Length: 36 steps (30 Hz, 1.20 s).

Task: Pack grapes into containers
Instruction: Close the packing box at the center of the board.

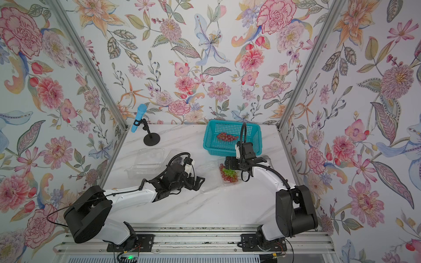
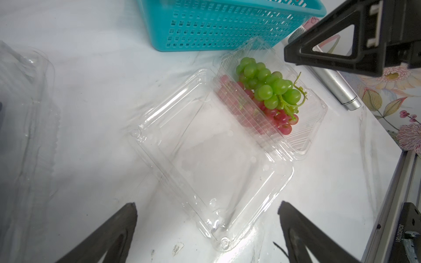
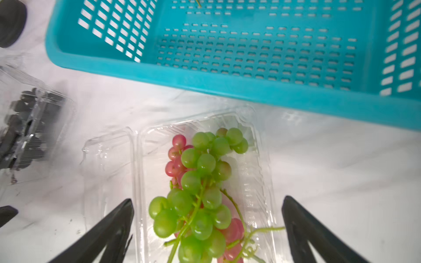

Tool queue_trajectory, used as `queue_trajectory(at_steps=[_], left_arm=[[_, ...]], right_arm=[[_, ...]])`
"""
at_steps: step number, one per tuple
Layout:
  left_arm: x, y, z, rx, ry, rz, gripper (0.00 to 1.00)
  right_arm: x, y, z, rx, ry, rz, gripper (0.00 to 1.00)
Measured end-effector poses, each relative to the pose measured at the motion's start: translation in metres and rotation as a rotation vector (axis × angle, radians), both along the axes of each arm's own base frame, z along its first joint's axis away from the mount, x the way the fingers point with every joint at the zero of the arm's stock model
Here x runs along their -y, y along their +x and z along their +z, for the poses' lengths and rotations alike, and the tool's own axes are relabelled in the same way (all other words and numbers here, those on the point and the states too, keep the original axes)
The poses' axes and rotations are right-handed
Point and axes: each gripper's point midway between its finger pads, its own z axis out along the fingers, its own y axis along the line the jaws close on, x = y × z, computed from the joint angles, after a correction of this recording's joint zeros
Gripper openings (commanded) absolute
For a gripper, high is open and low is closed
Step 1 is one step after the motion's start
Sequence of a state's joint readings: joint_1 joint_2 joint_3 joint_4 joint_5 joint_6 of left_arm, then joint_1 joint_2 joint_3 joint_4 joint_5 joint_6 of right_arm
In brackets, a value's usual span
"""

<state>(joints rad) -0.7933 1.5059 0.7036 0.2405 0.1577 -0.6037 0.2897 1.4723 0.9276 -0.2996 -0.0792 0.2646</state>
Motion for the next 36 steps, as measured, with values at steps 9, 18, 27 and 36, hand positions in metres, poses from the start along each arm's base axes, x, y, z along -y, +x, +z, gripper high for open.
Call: queue_trajectory(at_steps=[9,18,27,36], left_arm=[[0.002,-0.007,-0.018,-0.066,-0.022,-0.002,1.00],[0.010,-0.007,-0.039,-0.129,-0.044,0.000,1.00],[0.013,-0.006,-0.051,-0.156,-0.064,0.002,1.00],[0.018,-0.001,-0.044,-0.131,-0.105,0.007,1.00]], right_arm=[[0.022,-0.009,-0.007,-0.008,-0.078,-0.050,1.00],[-0.006,-0.021,-0.032,-0.073,-0.103,0.038,1.00],[-0.009,-0.021,-0.033,-0.074,-0.099,0.044,1.00],[-0.017,-0.021,-0.041,-0.094,-0.074,0.060,1.00]])
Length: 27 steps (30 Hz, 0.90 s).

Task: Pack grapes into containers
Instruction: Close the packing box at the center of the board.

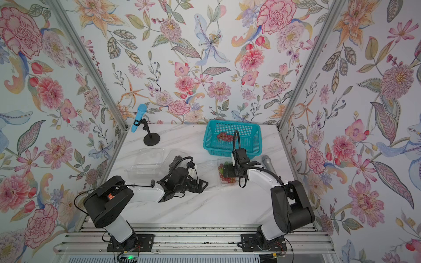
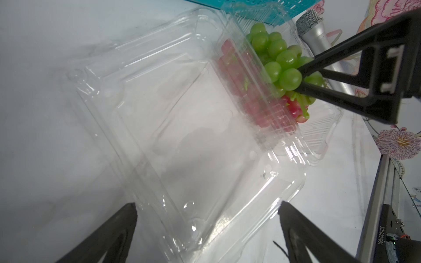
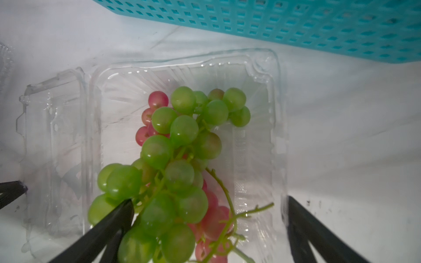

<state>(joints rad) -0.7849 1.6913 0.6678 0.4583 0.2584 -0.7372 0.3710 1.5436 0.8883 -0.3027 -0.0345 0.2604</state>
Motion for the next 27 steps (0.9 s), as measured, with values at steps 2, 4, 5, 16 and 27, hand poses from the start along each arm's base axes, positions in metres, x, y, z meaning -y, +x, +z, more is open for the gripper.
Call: queue_trajectory(at_steps=[2,4,5,16,27], left_arm=[[0.000,0.001,-0.001,-0.001,-0.003,0.002,1.00],[0.001,0.001,0.000,0.001,-0.005,0.003,1.00],[0.001,0.001,0.000,0.002,-0.006,0.003,1.00],[0.000,0.005,0.002,0.019,0.012,-0.001,1.00],[0.000,0.013,0.036,0.091,-0.001,0.007,1.00]], right_arm=[[-0.002,0.000,-0.003,-0.005,0.004,-0.003,1.00],[-0.004,0.000,-0.004,-0.008,0.010,-0.009,1.00],[-0.005,0.000,-0.005,-0.009,0.011,-0.011,1.00],[-0.014,-0.001,-0.005,-0.008,0.021,-0.014,1.00],[-0.019,-0.003,-0.006,-0.009,0.020,-0.002,1.00]])
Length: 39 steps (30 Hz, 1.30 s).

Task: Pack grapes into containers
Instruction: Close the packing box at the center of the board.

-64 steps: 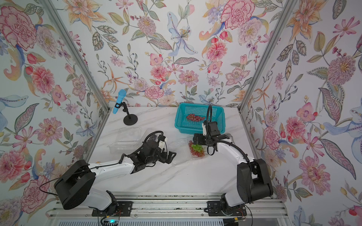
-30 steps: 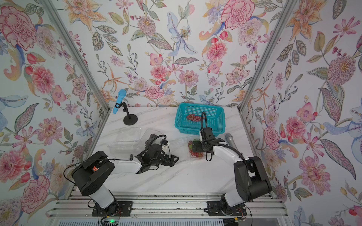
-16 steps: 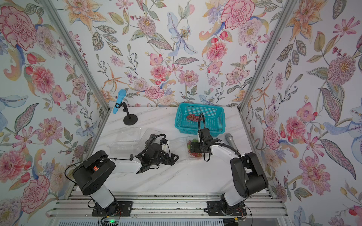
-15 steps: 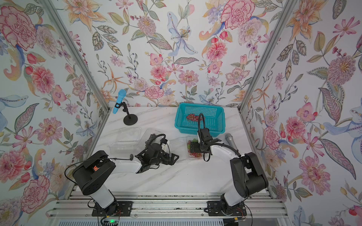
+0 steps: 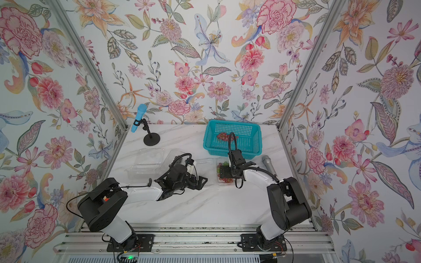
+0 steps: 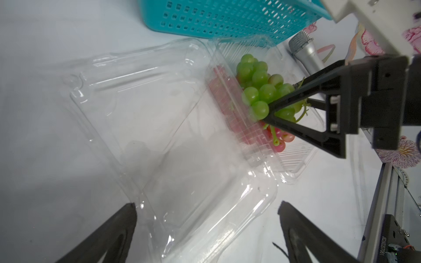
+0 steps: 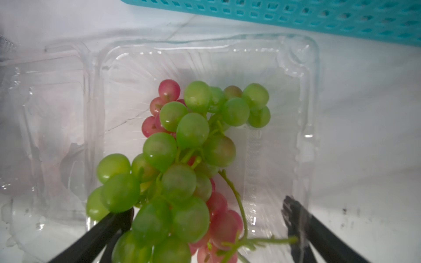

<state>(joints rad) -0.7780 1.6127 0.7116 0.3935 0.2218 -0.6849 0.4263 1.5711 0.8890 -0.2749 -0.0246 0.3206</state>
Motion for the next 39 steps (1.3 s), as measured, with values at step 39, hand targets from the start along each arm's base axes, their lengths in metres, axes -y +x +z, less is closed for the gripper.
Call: queue_trajectory(at_steps=[39], left_arm=[[0.007,0.014,0.120,0.247,-0.107,-0.017,1.00]], right_arm=[[-0.102,-0.008,0.013,-0.017,0.201,0.182,1.00]])
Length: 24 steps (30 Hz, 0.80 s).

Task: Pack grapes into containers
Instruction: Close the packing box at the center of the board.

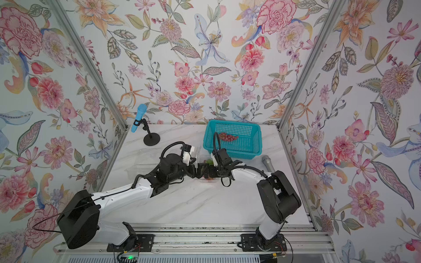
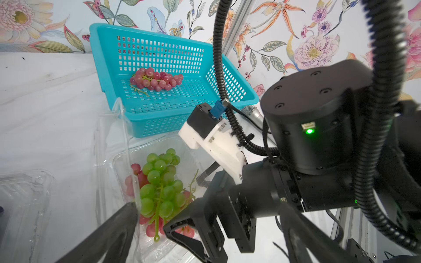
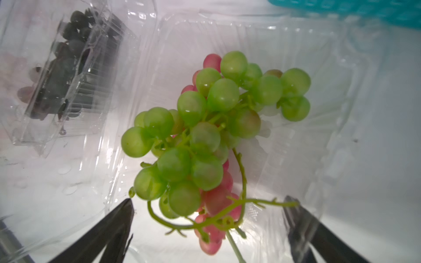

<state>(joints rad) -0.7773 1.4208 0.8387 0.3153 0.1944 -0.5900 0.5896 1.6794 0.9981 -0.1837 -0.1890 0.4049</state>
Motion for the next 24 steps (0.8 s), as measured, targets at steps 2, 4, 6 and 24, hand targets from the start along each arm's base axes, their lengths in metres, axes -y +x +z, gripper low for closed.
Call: queue_trajectory(at_steps=[2,4,6,24], left_arm=[[0.000,0.000,0.000,-0.001,0.000,-0.002,1.00],[0.001,0.000,0.001,0.001,-0.004,-0.004,1.00],[0.002,-0.001,0.002,0.006,-0.011,-0.008,1.00],[0.028,-0.003,-0.018,-0.023,-0.054,-0.073,1.00]], right_arm=[[0.000,0.001,0.001,-0.007,0.020,-0.005,1.00],[0.002,0.003,0.002,-0.011,0.047,-0.016,1.00],[0.008,0.004,0.003,-0.018,0.065,-0.031,1.00],[0.071,0.014,0.022,0.008,0.170,-0.179,1.00]])
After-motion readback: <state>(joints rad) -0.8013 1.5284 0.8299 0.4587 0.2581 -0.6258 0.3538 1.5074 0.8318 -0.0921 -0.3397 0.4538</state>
